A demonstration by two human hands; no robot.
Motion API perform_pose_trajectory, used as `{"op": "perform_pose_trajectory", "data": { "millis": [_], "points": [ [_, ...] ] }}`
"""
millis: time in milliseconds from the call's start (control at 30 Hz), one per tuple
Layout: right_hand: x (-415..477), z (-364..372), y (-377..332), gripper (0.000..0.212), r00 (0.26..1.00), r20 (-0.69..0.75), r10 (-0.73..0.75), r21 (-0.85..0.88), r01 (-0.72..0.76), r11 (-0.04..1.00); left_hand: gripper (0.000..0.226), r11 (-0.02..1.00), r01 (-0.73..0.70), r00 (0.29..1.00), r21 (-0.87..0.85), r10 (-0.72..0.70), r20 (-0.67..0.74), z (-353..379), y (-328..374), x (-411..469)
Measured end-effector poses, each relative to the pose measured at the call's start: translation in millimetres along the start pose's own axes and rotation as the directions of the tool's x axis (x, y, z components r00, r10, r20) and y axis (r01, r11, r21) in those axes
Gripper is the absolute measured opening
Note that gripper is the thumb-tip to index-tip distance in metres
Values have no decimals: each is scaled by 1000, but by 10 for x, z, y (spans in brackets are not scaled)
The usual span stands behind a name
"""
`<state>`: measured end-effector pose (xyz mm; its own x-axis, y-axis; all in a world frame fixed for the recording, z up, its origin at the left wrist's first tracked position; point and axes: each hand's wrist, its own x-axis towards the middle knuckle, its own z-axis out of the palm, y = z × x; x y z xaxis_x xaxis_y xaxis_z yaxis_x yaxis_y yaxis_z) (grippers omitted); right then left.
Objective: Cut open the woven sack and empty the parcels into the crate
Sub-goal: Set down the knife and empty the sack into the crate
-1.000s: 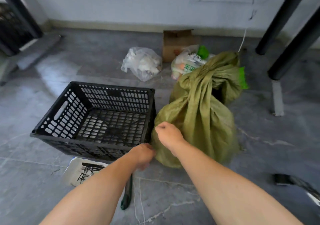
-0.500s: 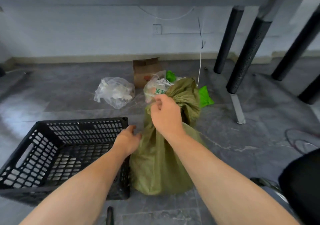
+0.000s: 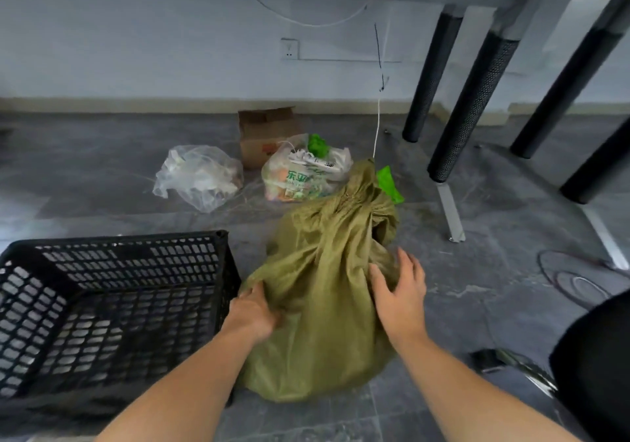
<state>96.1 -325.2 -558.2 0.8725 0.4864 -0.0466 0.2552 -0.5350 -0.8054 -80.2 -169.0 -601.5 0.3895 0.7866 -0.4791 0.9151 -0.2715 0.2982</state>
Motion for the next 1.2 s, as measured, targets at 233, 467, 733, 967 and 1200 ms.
{"op": "perform_pose_trajectory", "data": {
  "millis": [233, 467, 733, 967, 1200],
  "points": [
    [182, 210, 196, 57, 948, 101, 301, 194, -316, 929, 28, 945, -15, 986, -328, -40, -163, 227, 7, 91],
    [231, -86, -465, 33, 977, -78, 201, 148, -188, 971, 26, 832, -61, 956, -551, -109, -272, -319, 234, -175],
    [89, -1140, -1745, 35, 959, 28, 282, 307, -277, 910, 28, 785, 24, 942, -619, -226, -250, -1356, 637, -1022],
    [-199, -1684, -2602, 36, 927, 248, 281, 164, -326, 931, 24, 788, 113, 942, -606, -279, -188, -2361, 648, -1837],
    [-866, -1475, -3117, 51, 768, 539, 348, 175, -506, 845, 25, 767, 328, 881, -551, -459, -114, -2858, -53, -2547]
  ]
}}
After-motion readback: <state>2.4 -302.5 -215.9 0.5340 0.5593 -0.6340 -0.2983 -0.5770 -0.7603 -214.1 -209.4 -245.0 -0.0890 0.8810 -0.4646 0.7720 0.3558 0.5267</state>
